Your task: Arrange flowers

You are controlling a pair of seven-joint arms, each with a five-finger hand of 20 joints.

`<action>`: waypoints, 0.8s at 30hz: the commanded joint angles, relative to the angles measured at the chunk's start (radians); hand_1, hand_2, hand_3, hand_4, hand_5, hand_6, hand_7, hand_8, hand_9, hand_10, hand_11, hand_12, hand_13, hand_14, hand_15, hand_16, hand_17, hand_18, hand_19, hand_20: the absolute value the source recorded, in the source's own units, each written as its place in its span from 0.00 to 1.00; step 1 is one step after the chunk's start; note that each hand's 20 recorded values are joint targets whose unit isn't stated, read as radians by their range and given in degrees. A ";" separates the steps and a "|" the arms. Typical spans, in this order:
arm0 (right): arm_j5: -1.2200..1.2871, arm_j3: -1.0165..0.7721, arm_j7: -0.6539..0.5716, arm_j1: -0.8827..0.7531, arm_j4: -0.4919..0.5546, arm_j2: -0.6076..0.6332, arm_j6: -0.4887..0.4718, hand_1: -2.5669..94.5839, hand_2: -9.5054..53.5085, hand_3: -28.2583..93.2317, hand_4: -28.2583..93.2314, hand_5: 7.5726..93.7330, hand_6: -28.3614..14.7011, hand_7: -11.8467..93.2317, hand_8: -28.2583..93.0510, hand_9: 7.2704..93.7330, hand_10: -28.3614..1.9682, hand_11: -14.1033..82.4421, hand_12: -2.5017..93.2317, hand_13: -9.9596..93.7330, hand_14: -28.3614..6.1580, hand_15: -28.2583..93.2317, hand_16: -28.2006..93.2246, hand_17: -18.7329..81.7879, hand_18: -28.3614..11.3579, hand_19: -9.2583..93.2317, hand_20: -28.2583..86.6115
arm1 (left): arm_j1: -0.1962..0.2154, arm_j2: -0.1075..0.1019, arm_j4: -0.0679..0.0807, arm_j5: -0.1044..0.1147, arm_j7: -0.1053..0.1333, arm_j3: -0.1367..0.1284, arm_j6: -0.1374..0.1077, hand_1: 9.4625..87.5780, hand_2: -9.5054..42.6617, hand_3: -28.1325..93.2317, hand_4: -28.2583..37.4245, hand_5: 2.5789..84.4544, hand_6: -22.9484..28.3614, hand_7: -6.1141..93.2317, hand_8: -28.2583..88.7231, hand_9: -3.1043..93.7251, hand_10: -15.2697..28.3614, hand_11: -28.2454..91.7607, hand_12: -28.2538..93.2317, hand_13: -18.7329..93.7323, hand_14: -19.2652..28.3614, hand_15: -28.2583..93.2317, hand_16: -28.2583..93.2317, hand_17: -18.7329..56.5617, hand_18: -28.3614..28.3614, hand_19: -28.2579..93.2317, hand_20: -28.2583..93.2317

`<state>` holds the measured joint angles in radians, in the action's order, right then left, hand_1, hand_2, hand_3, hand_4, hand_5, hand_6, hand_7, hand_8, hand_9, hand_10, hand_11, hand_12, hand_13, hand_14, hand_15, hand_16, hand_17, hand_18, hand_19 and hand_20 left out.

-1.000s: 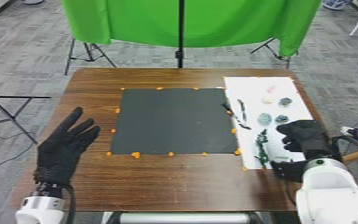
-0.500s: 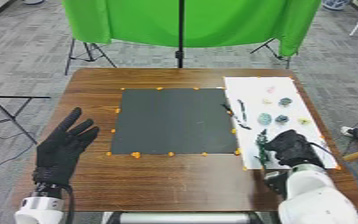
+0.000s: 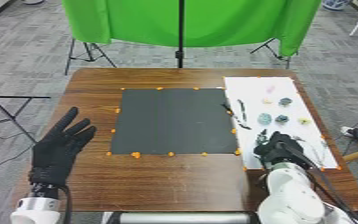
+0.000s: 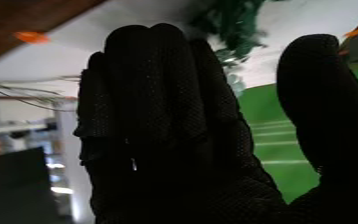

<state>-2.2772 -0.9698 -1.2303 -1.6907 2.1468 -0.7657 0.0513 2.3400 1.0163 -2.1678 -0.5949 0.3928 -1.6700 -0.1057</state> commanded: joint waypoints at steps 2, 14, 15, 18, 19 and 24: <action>-0.104 0.220 -0.028 0.148 -0.098 -0.020 -0.157 0.42 0.02 0.83 0.04 0.71 0.51 0.34 0.12 0.74 0.37 0.62 0.21 0.77 0.45 0.78 0.33 0.56 0.07 1.00 0.32 | 0.004 0.020 -0.003 -0.004 -0.028 -0.007 -0.006 0.18 0.26 0.89 0.05 0.42 0.56 0.17 0.16 0.39 0.79 0.40 0.32 0.38 0.98 0.62 0.17 0.10 0.97 0.67 0.28; -0.163 0.241 -0.024 0.142 -0.148 0.001 -0.087 0.62 0.00 0.79 0.00 0.87 0.55 0.43 0.30 0.91 0.53 0.63 0.29 0.90 0.58 0.80 0.39 0.69 0.17 1.00 0.53 | 0.026 -0.005 -0.010 0.018 0.012 -0.006 -0.034 0.18 0.26 0.89 0.05 0.42 0.56 0.17 0.16 0.39 0.79 0.41 0.32 0.38 0.98 0.62 0.17 0.10 0.97 0.67 0.28; -0.182 0.238 -0.027 0.138 -0.146 0.006 -0.059 0.62 0.00 0.79 0.00 0.88 0.55 0.43 0.31 0.92 0.54 0.63 0.29 0.91 0.59 0.80 0.39 0.69 0.17 1.00 0.54 | 0.027 -0.006 -0.011 0.018 0.015 -0.006 -0.035 0.18 0.26 0.89 0.05 0.42 0.56 0.17 0.16 0.39 0.79 0.41 0.32 0.38 0.98 0.62 0.17 0.10 0.97 0.67 0.28; -0.221 0.221 -0.029 0.132 -0.130 0.014 0.002 0.62 0.00 0.81 0.00 0.90 0.54 0.41 0.32 0.93 0.54 0.63 0.29 0.92 0.59 0.80 0.40 0.70 0.17 1.00 0.56 | 0.032 -0.014 -0.012 0.022 0.036 -0.003 -0.042 0.18 0.26 0.89 0.05 0.42 0.56 0.17 0.16 0.39 0.79 0.41 0.32 0.38 0.98 0.62 0.17 0.10 0.97 0.67 0.28; -0.233 0.209 -0.031 0.121 -0.116 0.017 0.015 0.62 0.00 0.81 0.00 0.90 0.54 0.41 0.32 0.94 0.54 0.63 0.29 0.92 0.59 0.80 0.40 0.70 0.17 1.00 0.56 | 0.026 -0.009 -0.011 0.018 0.027 -0.004 -0.038 0.18 0.26 0.89 0.05 0.42 0.56 0.17 0.16 0.39 0.79 0.41 0.32 0.38 0.98 0.62 0.17 0.10 0.97 0.67 0.28; -0.290 0.182 -0.021 0.117 -0.050 0.025 0.101 0.61 0.00 0.82 0.00 0.92 0.54 0.40 0.33 0.95 0.55 0.63 0.29 0.93 0.60 0.80 0.40 0.71 0.17 1.00 0.58 | 0.025 -0.031 -0.009 0.029 0.059 0.006 -0.048 0.18 0.26 0.89 0.05 0.42 0.56 0.17 0.16 0.39 0.79 0.41 0.32 0.38 0.98 0.62 0.17 0.10 0.97 0.67 0.28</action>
<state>-2.4957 -0.7602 -1.2531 -1.5558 2.0267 -0.7649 0.0869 2.3547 1.0056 -2.1751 -0.5802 0.4196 -1.6727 -0.1345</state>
